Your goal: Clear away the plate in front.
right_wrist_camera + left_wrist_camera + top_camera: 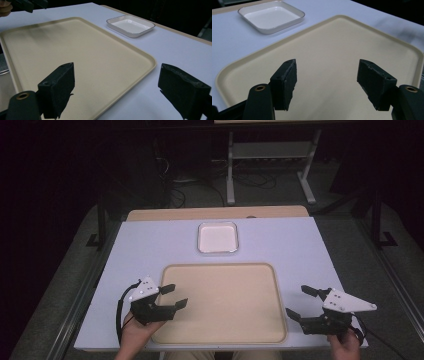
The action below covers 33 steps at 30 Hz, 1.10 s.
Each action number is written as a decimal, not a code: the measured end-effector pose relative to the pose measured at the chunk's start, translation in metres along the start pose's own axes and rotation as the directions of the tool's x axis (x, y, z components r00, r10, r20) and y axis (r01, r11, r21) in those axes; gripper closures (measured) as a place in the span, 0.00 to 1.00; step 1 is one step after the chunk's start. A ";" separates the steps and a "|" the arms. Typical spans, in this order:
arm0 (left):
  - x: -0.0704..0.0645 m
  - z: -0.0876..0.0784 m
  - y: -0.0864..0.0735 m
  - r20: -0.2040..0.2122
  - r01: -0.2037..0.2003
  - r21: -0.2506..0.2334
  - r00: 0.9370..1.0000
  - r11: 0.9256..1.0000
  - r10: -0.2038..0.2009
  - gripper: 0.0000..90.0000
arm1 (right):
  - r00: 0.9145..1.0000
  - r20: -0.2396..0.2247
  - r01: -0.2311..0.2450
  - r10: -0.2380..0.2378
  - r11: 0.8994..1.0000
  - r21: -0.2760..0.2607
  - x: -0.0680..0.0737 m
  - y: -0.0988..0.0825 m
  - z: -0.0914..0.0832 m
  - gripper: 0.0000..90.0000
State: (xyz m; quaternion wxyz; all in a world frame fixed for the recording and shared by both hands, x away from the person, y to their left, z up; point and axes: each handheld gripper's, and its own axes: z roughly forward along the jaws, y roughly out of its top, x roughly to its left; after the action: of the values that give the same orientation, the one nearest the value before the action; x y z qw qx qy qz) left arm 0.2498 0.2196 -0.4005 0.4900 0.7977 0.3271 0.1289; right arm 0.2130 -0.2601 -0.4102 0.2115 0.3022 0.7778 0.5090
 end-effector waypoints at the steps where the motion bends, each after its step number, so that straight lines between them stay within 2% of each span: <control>1: 0.000 0.001 0.003 -0.003 -0.009 0.002 1.000 1.000 0.009 0.35 | 1.000 0.000 0.000 0.000 1.000 0.000 0.000 0.000 0.000 0.14; 4: 0.001 0.007 0.013 -0.019 -0.019 0.005 1.000 1.000 0.019 0.33 | 1.000 0.002 -0.002 0.002 1.000 -0.002 0.000 0.000 -0.001 0.14; 8: 0.002 0.016 0.026 -0.015 -0.026 0.027 1.000 0.999 0.026 0.32 | 1.000 0.006 -0.001 0.001 1.000 -0.007 -0.001 0.000 -0.002 0.14; 14: 0.007 0.027 0.037 -0.032 -0.034 0.043 0.999 0.999 0.035 0.30 | 1.000 0.005 -0.002 0.002 1.000 -0.010 -0.001 0.000 -0.002 0.14; 22: 0.016 0.039 0.046 -0.062 -0.004 0.062 0.998 0.998 0.008 0.30 | 1.000 0.005 -0.005 0.005 1.000 -0.021 -0.002 0.000 -0.004 0.14; 25: 0.022 0.047 0.053 -0.077 -0.006 0.082 0.997 0.997 0.012 0.30 | 1.000 0.005 -0.007 0.007 1.000 -0.023 -0.002 0.000 -0.004 0.14; 28: 0.025 0.052 0.058 -0.088 -0.009 0.087 0.996 0.996 0.017 0.31 | 1.000 0.004 -0.008 0.008 1.000 -0.020 -0.002 0.000 -0.003 0.14; 33: 0.031 0.061 0.068 -0.099 0.012 0.084 0.995 0.996 -0.004 0.32 | 1.000 0.002 0.000 0.000 1.000 -0.017 -0.002 0.001 -0.001 0.14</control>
State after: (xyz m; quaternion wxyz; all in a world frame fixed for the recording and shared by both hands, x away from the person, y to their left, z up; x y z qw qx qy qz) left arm 0.3321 0.1768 -0.3750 0.4397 0.8089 0.3593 0.1523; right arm 0.2135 -0.2618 -0.4089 0.2147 0.3011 0.7732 0.5151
